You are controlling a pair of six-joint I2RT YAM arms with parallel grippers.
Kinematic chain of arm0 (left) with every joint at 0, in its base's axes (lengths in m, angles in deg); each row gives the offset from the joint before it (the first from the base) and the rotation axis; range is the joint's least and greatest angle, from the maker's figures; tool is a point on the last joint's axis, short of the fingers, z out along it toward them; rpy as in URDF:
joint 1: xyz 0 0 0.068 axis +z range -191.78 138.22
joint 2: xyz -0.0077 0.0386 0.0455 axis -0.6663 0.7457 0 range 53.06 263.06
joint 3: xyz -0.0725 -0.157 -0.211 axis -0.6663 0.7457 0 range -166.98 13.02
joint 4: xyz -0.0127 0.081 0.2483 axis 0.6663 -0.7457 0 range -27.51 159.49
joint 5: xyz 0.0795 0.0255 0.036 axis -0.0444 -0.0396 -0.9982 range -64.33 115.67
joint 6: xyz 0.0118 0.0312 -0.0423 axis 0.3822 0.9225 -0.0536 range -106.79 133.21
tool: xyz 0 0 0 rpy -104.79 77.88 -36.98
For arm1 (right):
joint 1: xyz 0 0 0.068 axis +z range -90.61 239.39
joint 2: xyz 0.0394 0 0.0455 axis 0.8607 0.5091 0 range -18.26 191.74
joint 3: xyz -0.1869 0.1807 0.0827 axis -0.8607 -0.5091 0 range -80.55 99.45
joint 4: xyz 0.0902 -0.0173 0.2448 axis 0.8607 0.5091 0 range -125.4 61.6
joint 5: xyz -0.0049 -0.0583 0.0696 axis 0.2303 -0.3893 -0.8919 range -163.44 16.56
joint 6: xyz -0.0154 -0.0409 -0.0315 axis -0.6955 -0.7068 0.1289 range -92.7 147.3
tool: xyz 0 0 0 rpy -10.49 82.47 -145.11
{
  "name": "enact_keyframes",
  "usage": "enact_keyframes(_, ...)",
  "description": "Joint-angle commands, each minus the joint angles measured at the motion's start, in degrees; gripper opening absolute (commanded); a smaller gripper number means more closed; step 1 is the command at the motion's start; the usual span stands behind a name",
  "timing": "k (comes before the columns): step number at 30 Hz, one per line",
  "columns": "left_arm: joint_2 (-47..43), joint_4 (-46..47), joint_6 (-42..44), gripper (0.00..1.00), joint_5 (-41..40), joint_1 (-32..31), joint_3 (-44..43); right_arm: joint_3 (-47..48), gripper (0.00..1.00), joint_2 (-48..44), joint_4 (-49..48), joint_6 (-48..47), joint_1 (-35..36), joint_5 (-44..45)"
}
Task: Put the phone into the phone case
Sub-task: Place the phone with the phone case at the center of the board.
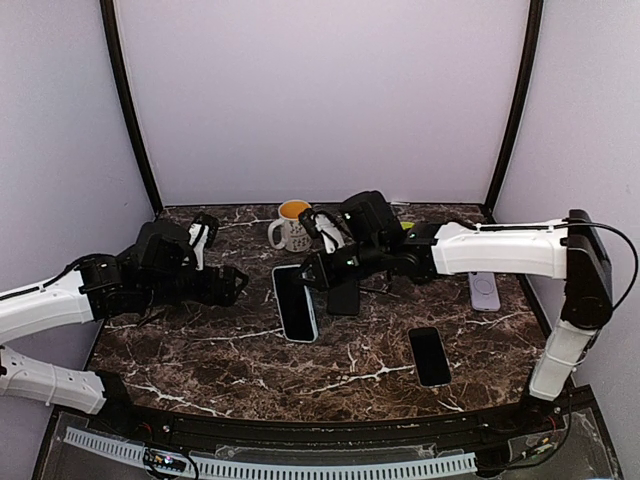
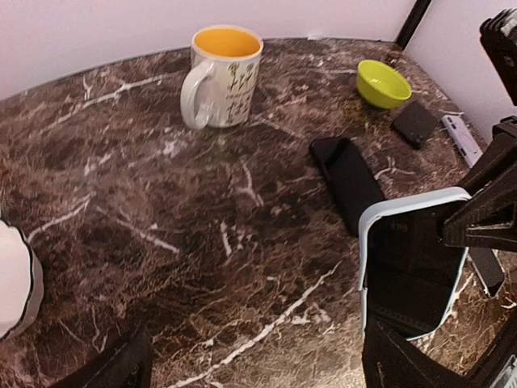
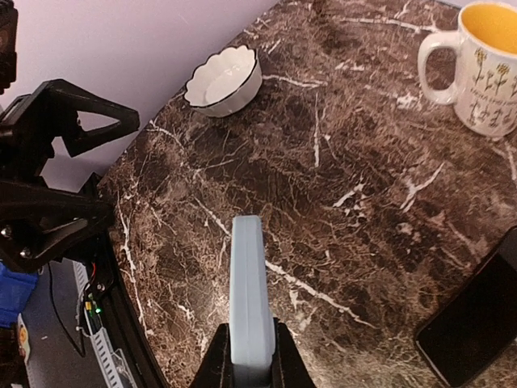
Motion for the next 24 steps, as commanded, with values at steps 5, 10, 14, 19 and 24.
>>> enact_keyframes(5, 5.03, -1.06, -3.93, 0.87, 2.65, 3.03, 4.49, 5.83, 0.0, 11.05, -14.57, 12.24, -0.71, -10.89)
enact_keyframes(10, 7.03, -0.77, -3.17, 0.8, 2.18, 3.43, 5.39, 4.87, 0.0, 15.43, -21.6, 17.94, -3.38, -12.17)
enact_keyframes(14, 8.38, -0.23, -2.46, 0.78, 1.83, 3.49, 5.68, 4.16, 0.0, 18.68, -25.62, 20.35, -6.01, -13.29)
enact_keyframes(19, 11.56, 1.59, -1.7, 0.71, 2.78, 3.49, 6.25, 10.62, 0.0, 26.01, -20.25, 18.28, -9.39, -20.05)
enact_keyframes(24, 17.36, 3.14, -1.48, 0.66, 3.74, 3.42, 5.28, 13.97, 0.21, 29.94, -12.64, 15.09, -11.82, -15.32)
